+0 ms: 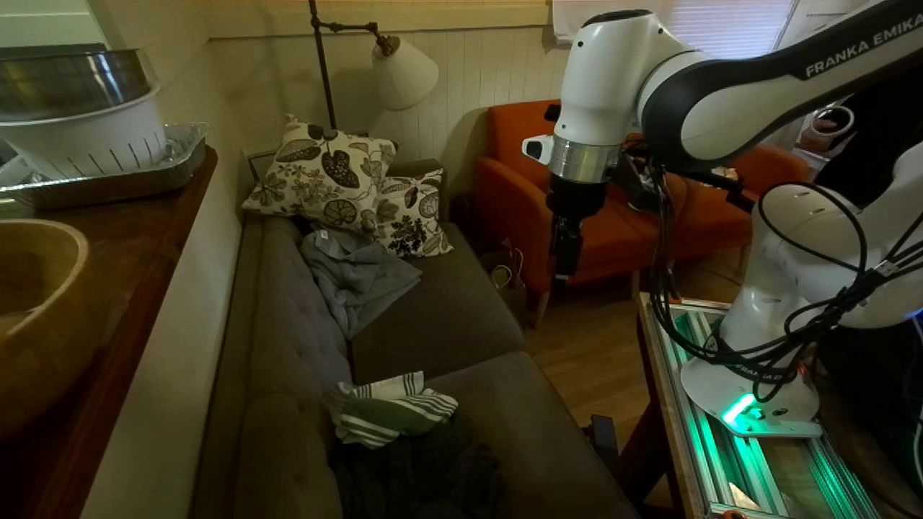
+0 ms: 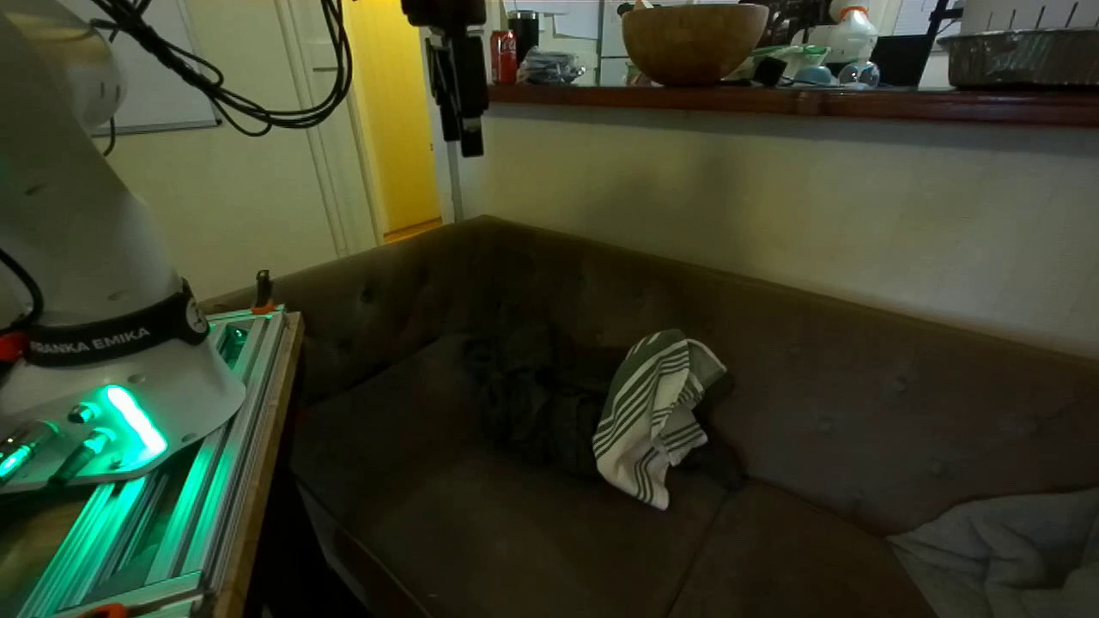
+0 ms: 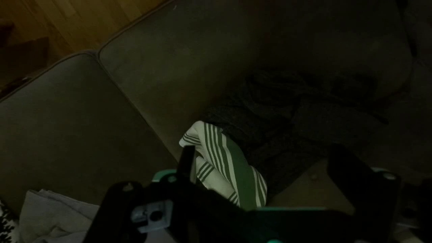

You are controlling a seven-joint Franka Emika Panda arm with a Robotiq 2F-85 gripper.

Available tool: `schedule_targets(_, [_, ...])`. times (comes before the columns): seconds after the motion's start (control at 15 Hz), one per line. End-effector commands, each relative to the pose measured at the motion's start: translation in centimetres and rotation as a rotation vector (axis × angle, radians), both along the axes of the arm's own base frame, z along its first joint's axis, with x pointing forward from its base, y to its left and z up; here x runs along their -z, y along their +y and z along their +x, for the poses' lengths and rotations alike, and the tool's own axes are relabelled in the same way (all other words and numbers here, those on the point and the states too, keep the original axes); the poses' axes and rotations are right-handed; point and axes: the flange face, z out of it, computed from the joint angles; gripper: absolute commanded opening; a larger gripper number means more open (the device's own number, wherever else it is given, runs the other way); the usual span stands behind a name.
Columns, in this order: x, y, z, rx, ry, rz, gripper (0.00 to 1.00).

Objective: Put the white book on the sofa.

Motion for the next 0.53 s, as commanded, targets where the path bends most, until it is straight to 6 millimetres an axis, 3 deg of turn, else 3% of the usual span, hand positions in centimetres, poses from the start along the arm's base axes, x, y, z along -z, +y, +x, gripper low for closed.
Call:
schedule_targets(0.0, [-2.1,0.4,1.9,0.187,-0.006,0.043,1.0])
schedule_targets(0.27, [-7.5,1.5,5.5,0.393,-0.055,0.092,1.0])
schedule_targets(0.47, [-12.7,2.5,8.6,0.549,-0.095,0.122,1.0])
